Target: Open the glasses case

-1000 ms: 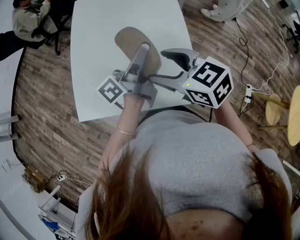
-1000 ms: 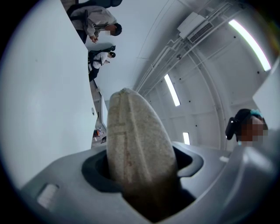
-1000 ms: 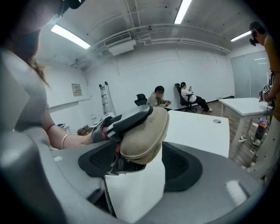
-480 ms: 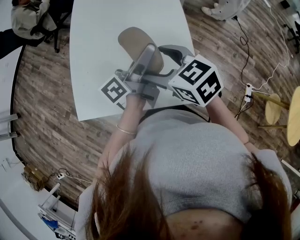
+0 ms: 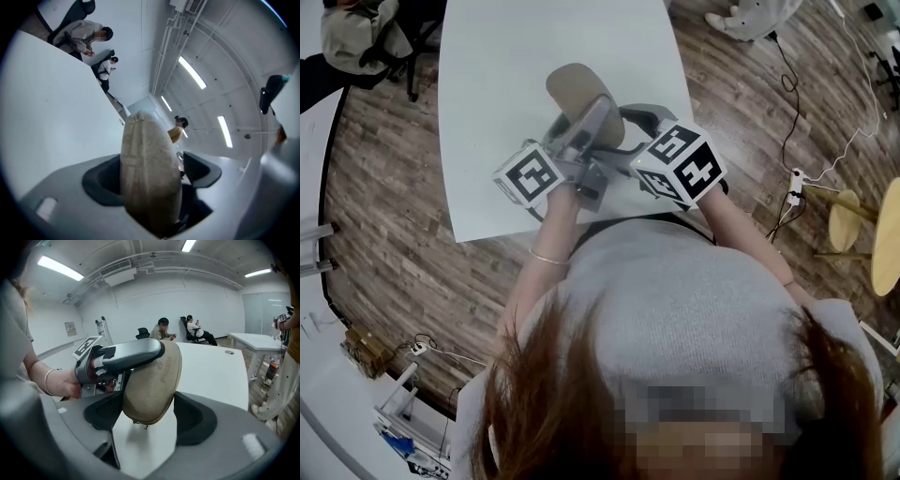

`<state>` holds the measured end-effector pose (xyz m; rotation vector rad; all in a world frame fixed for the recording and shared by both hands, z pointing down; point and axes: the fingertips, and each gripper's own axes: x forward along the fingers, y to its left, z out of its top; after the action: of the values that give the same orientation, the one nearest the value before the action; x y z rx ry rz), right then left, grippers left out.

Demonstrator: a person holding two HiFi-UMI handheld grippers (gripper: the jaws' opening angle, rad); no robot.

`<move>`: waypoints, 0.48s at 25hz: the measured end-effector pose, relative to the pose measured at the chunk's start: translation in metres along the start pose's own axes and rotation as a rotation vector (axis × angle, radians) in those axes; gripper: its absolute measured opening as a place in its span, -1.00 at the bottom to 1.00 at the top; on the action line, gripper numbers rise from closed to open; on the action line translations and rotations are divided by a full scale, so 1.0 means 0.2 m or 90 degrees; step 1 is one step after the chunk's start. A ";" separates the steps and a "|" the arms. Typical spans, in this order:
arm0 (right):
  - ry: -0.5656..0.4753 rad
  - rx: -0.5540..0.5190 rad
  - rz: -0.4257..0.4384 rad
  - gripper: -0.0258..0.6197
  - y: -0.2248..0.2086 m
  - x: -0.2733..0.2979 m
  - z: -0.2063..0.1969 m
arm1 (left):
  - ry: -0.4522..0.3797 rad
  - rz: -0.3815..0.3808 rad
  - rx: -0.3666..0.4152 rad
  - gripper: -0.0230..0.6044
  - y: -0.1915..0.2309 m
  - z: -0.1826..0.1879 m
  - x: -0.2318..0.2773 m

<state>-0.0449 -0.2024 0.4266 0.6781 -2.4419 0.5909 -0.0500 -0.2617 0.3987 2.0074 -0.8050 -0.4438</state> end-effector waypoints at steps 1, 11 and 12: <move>0.006 0.010 0.006 0.15 -0.01 0.02 -0.02 | 0.002 0.016 0.001 0.28 0.03 0.00 -0.01; 0.101 0.060 0.019 0.15 -0.02 0.18 -0.20 | 0.083 0.182 0.101 0.33 0.30 -0.12 -0.04; 0.113 0.063 0.020 0.16 -0.02 0.18 -0.23 | 0.087 0.191 0.099 0.34 0.33 -0.13 -0.05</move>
<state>-0.0526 -0.1940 0.4835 0.6000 -2.2743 0.7552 -0.0656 -0.2640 0.4679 1.9889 -1.0595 -0.0727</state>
